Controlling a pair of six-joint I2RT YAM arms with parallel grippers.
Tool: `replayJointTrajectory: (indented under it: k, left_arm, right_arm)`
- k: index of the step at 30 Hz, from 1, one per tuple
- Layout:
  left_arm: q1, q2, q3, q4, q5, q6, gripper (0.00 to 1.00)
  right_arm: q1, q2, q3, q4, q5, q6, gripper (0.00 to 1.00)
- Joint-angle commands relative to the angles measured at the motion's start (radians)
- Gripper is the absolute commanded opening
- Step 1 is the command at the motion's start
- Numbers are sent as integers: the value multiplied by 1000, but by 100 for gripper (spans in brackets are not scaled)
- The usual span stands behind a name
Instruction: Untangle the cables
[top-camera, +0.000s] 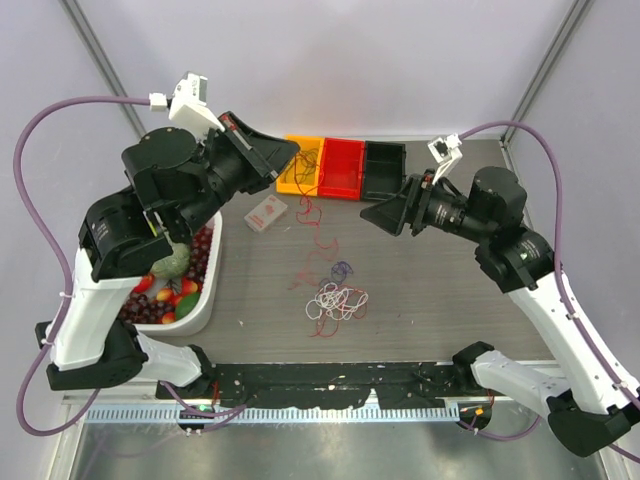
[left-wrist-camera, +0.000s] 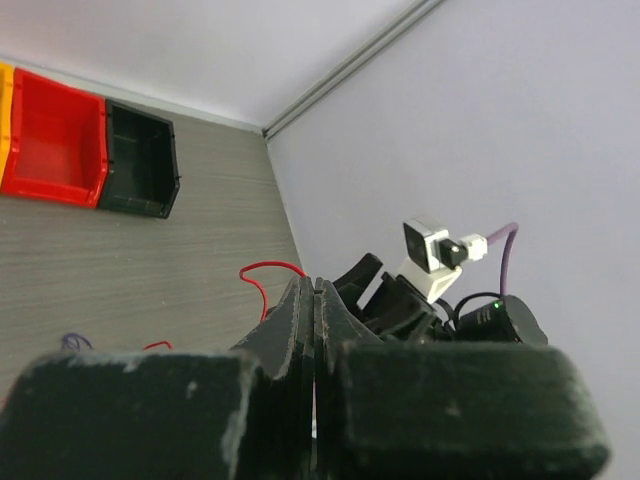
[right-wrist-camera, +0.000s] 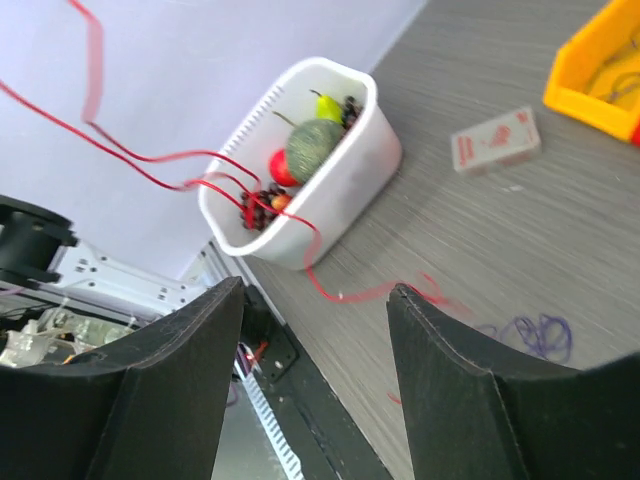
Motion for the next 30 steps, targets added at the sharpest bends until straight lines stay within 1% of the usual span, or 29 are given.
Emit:
replayJointTrajectory:
  k: [1, 3, 5, 9, 14, 20, 25, 30]
  left_arm:
    - [9, -28, -54, 15, -46, -130, 0]
    - [15, -42, -95, 58, -32, -150, 0]
    - [24, -36, -83, 57, -25, -164, 0]
    - [35, -15, -34, 28, -17, -175, 0]
    - [44, -16, -25, 37, -3, -189, 0]
    - [70, -4, -5, 28, 29, -209, 0]
    - [86, -4, -8, 31, 48, -226, 0]
    - [107, -5, -10, 34, 71, -233, 0]
  right_arm:
    - [20, 14, 27, 147, -67, 76, 65]
    - [32, 32, 37, 181, -52, 110, 65]
    - [52, 50, 49, 195, -49, 122, 64]
    - [103, 72, 20, 204, -32, 81, 64]
    - [170, 107, -43, 219, -30, 32, 65]
    - [245, 164, -51, 264, -15, -17, 66]
    - [276, 198, -37, 267, 50, -62, 66]
    - [305, 212, -66, 291, 172, -109, 65]
